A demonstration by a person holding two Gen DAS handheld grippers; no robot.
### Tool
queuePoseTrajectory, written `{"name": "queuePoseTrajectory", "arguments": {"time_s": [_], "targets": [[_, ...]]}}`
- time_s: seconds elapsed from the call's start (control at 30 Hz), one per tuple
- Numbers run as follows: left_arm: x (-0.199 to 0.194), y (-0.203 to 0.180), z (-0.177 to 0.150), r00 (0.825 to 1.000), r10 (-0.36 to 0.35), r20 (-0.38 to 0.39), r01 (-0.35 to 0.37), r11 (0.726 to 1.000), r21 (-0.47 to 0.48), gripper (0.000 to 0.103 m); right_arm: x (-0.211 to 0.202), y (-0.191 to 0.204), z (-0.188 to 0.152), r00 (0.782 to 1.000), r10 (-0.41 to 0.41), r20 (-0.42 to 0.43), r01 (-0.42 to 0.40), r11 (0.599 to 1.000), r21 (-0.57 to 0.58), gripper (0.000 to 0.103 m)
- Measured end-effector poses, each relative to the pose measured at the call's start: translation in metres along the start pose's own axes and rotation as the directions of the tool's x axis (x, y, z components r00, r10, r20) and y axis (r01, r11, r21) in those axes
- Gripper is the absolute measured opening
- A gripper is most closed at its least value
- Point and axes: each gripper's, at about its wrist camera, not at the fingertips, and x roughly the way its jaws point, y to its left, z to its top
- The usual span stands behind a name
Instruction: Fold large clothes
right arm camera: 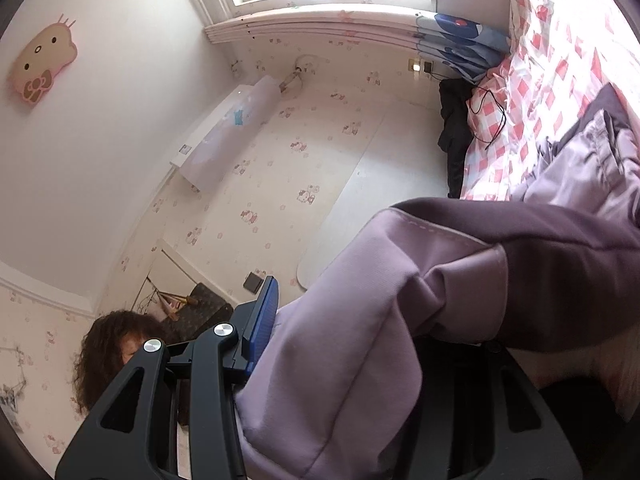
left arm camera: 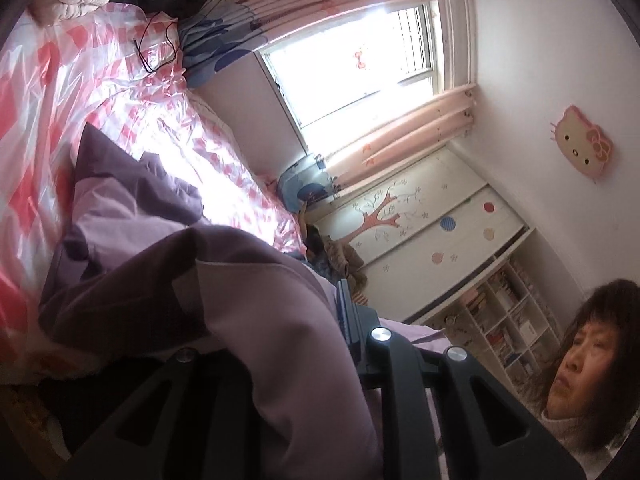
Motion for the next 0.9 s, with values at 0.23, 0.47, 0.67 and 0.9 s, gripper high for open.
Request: {"name": "queuePoseTrajectory", "arguments": {"time_s": [0.23,0.47,0.67,0.9], "targets": [[0.006,0.017,0.018,0.999,0.005,0.04,-0.003,0.999,-0.037,0.017,0.021,-0.007,0.02,1.0,-0.013,0.005,0.013,1.0,-0.002,0.045],[0.018,0.041,0.039,0.996,0.022,0.083,-0.015,0.996,-0.086,0.017,0.027,-0.025,0.04,0.998,-0.051,0.036,0.051,0.999,0.018,0.045],[0.038,0.062,0.066,0.994,0.032,0.108,-0.019,0.993,-0.119,0.017,0.048,-0.043,0.072,0.993,-0.105,0.043,0.104,0.994,0.03,0.045],[0.066,0.076,0.107,0.989,0.092,0.113,-0.077,0.989,-0.125,0.017,0.072,-0.068,0.113,0.982,-0.181,0.061,0.178,0.983,0.052,0.045]]}}
